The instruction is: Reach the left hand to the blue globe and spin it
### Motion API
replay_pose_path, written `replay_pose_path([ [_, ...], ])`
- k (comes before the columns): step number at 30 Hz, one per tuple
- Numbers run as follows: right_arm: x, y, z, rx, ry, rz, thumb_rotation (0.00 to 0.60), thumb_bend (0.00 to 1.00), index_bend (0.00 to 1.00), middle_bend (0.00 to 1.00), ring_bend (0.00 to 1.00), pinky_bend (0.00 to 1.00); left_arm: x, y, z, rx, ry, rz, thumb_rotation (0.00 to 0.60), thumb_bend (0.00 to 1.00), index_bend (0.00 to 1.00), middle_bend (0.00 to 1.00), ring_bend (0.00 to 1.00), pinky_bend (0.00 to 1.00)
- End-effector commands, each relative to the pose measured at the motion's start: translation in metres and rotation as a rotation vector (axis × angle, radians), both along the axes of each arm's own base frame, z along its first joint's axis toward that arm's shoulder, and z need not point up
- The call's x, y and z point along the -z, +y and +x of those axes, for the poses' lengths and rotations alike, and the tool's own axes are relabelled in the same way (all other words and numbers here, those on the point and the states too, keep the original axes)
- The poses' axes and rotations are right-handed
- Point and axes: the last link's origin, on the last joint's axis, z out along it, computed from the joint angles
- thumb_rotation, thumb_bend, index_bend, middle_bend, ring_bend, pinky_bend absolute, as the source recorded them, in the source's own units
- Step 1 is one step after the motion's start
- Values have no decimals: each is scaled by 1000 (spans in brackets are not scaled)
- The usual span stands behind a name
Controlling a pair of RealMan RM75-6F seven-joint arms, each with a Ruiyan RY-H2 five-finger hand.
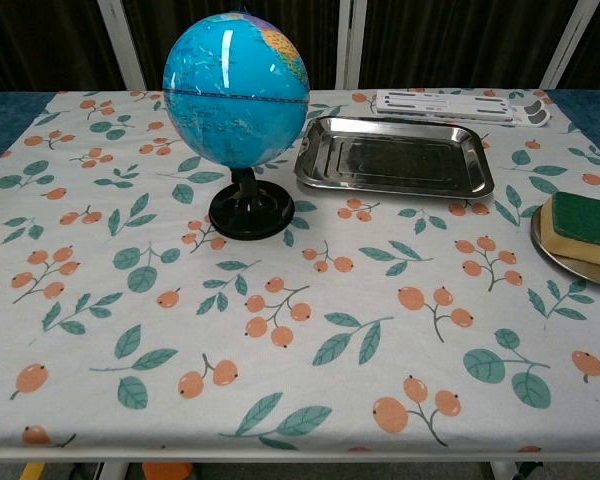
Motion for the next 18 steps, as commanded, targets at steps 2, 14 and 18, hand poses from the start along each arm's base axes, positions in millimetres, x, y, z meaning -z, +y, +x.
replay_pose_path([
  [2,1,1,-2,5,2,6,600,181,0,0,0,0,2,0,2,8,0,-11,600,17,114,88,5,93],
  [14,1,0,-6,16,6,4,600,181,0,0,0,0,10,27,71,303,-103,-88,600,22,114,94,1,89],
  [18,2,-1,-11,33,4,14,600,180,0,0,0,0,30,40,107,421,-125,-172,600,29,114,103,0,88],
])
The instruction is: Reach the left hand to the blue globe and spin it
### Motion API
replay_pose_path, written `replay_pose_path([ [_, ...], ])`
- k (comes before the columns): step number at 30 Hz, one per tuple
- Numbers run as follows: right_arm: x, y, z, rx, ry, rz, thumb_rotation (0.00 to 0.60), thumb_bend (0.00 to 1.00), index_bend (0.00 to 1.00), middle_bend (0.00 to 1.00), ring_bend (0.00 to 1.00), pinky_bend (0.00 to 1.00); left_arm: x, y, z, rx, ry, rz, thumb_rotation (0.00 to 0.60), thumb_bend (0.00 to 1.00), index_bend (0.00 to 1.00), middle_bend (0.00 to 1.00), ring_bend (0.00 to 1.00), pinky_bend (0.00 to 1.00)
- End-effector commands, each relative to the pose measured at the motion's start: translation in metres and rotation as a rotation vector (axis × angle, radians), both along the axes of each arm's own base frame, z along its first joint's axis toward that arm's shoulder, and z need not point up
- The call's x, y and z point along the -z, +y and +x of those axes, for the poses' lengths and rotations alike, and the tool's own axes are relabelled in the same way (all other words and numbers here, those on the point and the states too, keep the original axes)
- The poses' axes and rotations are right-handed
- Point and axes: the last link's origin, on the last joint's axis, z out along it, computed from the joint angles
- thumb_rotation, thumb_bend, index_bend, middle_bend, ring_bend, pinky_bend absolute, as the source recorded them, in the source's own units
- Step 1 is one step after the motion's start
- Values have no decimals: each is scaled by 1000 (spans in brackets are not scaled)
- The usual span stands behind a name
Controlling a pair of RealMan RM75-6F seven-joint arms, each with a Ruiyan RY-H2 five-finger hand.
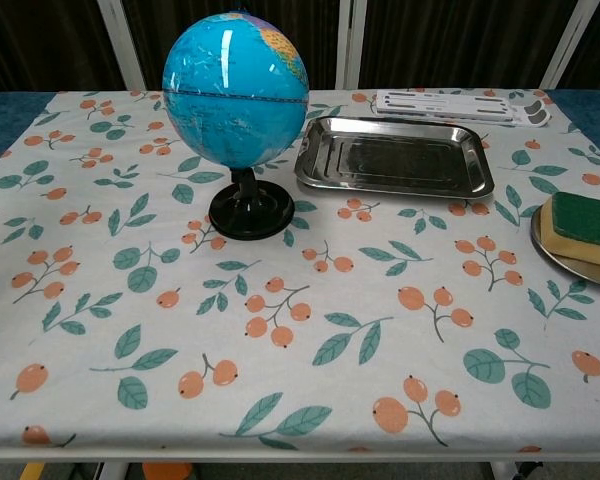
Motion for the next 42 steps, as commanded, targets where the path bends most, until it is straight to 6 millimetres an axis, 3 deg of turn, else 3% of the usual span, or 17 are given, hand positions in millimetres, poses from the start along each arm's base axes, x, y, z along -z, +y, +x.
replay_pose_path([
  [1,1,-1,-2,7,-6,5,600,180,0,0,0,0,20,13,38,116,-24,-83,600,29,115,104,0,88],
  [9,0,0,-7,18,-8,0,600,180,0,0,0,0,57,36,80,194,-15,-189,600,29,118,112,0,88],
  [21,2,0,-13,40,-9,14,600,181,0,0,0,0,78,54,103,224,-34,-250,600,28,133,120,0,88],
  [32,-1,1,-17,57,-10,9,600,181,0,0,0,0,89,65,102,203,-13,-253,600,28,133,120,0,88],
  [42,1,0,-17,57,-10,13,600,180,0,0,0,0,82,68,90,169,19,-199,600,28,133,144,0,88],
])
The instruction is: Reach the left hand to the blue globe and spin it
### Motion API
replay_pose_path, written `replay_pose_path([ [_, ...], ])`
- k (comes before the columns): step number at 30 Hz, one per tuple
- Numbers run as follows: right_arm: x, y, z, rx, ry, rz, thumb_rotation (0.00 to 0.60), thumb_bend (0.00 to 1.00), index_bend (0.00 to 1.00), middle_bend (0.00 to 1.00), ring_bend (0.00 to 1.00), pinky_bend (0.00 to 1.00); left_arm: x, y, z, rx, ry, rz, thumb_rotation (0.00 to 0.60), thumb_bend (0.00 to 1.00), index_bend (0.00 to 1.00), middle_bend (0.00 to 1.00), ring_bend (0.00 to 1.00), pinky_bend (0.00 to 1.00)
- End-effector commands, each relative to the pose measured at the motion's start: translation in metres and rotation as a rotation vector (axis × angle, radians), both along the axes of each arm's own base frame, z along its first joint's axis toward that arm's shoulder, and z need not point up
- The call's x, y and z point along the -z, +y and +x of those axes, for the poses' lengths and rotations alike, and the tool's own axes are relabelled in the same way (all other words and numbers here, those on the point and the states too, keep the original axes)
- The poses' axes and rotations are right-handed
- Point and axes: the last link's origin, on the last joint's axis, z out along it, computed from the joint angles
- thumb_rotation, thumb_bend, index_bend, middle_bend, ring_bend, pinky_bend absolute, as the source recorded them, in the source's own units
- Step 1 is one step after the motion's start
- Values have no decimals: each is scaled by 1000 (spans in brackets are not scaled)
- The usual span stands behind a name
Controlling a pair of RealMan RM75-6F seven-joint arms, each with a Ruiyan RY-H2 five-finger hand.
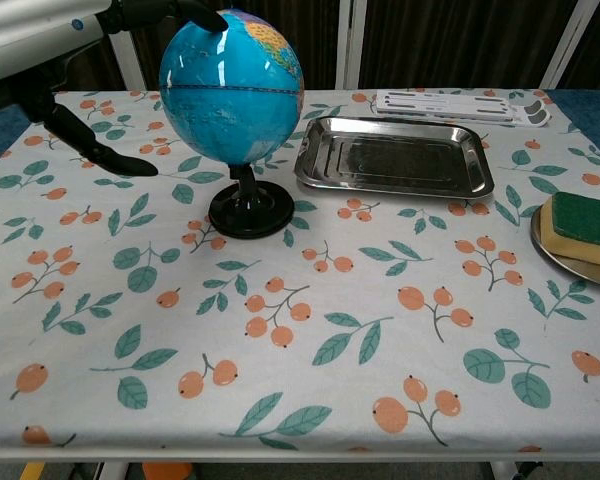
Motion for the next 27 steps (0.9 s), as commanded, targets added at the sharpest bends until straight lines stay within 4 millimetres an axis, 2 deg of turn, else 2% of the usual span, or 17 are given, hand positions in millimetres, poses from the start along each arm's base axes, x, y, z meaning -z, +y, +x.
replay_pose_path([
  [1,1,0,0,-1,1,1,600,181,0,0,0,0,-2,0,-5,-20,15,10,600,28,133,152,0,88],
  [9,0,0,0,1,3,1,600,181,0,0,0,0,-11,4,-20,-89,21,58,600,28,134,155,0,88],
  [13,1,0,0,2,2,2,600,181,0,0,0,0,-17,4,-20,-89,2,74,600,29,134,151,0,88],
  [20,1,0,1,1,2,2,600,181,0,0,0,0,-19,-1,-10,-36,-40,70,600,28,134,134,0,88],
  [27,2,-1,0,4,-1,5,600,182,0,0,0,0,-8,-9,9,39,-66,8,600,29,134,135,0,88],
])
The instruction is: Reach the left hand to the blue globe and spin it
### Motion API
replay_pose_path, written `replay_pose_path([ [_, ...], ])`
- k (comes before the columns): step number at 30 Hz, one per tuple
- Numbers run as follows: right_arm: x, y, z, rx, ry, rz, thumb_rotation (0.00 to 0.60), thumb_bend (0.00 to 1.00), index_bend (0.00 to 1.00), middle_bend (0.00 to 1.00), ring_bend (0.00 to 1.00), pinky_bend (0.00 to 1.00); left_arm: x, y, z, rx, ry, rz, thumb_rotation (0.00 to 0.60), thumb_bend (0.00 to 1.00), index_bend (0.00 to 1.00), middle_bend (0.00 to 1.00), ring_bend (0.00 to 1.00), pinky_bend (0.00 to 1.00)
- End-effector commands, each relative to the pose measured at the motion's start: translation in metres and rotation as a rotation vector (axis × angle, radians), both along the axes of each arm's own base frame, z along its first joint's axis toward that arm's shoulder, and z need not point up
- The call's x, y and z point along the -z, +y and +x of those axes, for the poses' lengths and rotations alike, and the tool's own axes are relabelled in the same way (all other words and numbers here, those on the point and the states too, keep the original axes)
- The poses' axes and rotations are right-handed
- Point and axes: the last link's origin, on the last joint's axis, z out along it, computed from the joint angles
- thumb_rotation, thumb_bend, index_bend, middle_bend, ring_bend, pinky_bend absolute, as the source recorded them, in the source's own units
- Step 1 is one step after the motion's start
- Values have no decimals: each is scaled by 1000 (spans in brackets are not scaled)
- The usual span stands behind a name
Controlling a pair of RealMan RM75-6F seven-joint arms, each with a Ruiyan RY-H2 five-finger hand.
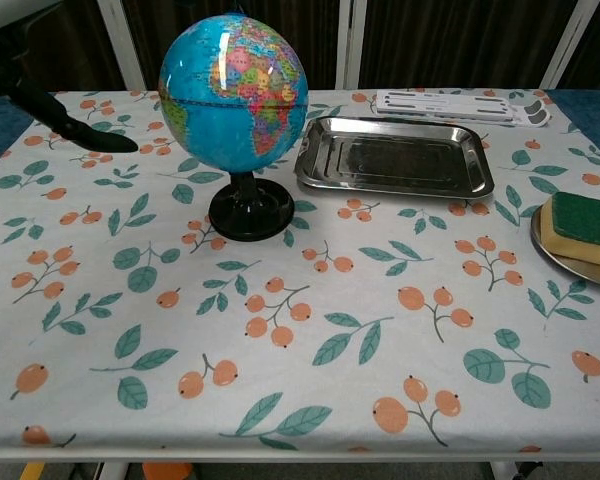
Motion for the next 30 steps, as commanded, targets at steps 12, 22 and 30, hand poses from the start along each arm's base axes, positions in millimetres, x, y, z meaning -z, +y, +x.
replay_pose_path([
  [12,-1,0,-4,8,-7,-4,600,182,0,0,0,0,21,3,11,17,21,-59,600,28,134,134,0,88],
  [22,0,0,-4,8,-4,-1,600,181,0,0,0,0,18,4,5,2,21,-52,600,29,134,135,0,88],
  [30,0,0,-4,9,-3,0,600,182,0,0,0,0,6,8,-11,-46,52,-2,600,28,134,151,0,88],
])
